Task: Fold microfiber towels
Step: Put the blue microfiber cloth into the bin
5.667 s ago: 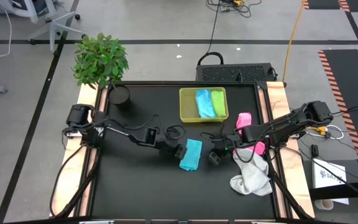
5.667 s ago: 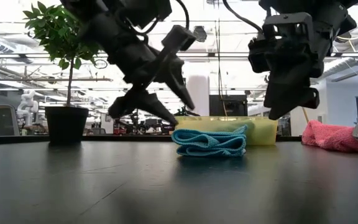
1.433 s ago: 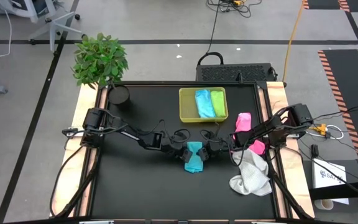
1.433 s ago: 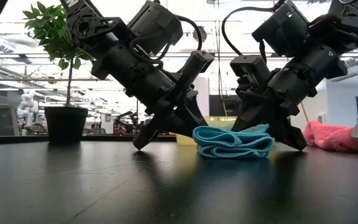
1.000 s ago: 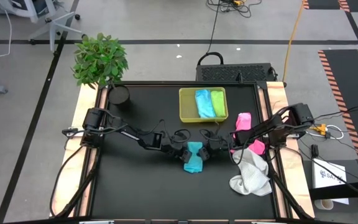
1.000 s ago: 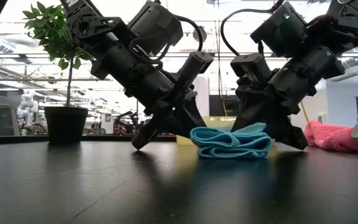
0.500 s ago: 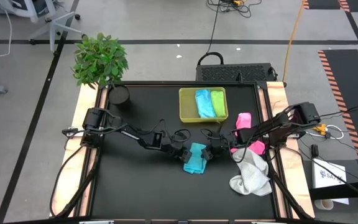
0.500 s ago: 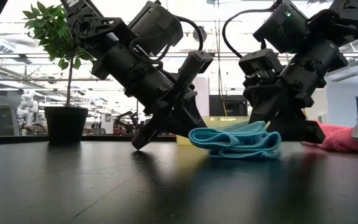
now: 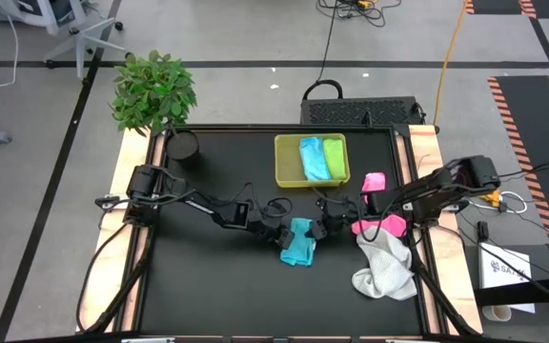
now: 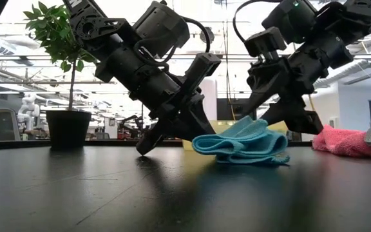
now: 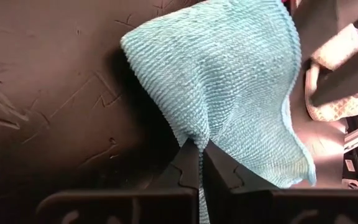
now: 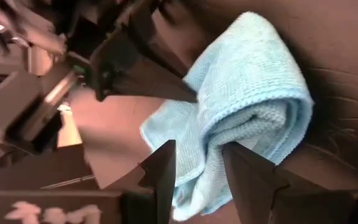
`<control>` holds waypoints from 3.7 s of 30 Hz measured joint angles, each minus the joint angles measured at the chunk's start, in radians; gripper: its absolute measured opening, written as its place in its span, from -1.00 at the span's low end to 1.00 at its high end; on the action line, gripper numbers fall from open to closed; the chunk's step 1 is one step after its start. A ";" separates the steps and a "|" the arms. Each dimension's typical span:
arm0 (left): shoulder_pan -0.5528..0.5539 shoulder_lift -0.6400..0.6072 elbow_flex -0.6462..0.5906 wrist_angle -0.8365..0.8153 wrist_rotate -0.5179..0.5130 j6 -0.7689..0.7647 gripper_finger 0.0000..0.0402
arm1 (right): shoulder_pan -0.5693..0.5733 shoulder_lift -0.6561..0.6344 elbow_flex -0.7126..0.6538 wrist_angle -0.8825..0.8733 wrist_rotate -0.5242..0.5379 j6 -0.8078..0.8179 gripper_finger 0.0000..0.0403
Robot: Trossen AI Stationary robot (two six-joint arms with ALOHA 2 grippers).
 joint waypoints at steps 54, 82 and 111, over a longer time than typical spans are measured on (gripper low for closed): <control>0.000 0.000 -0.001 0.013 0.001 -0.009 -0.95 | 0.035 0.029 0.002 -0.144 0.112 -0.011 0.21; 0.018 0.002 -0.001 0.048 -0.002 -0.002 -0.93 | 0.037 0.111 0.001 -0.006 0.182 -0.012 -0.90; 0.115 -0.063 0.123 -0.091 0.026 0.178 -0.96 | -0.074 -0.070 0.001 0.065 0.239 -0.160 -0.99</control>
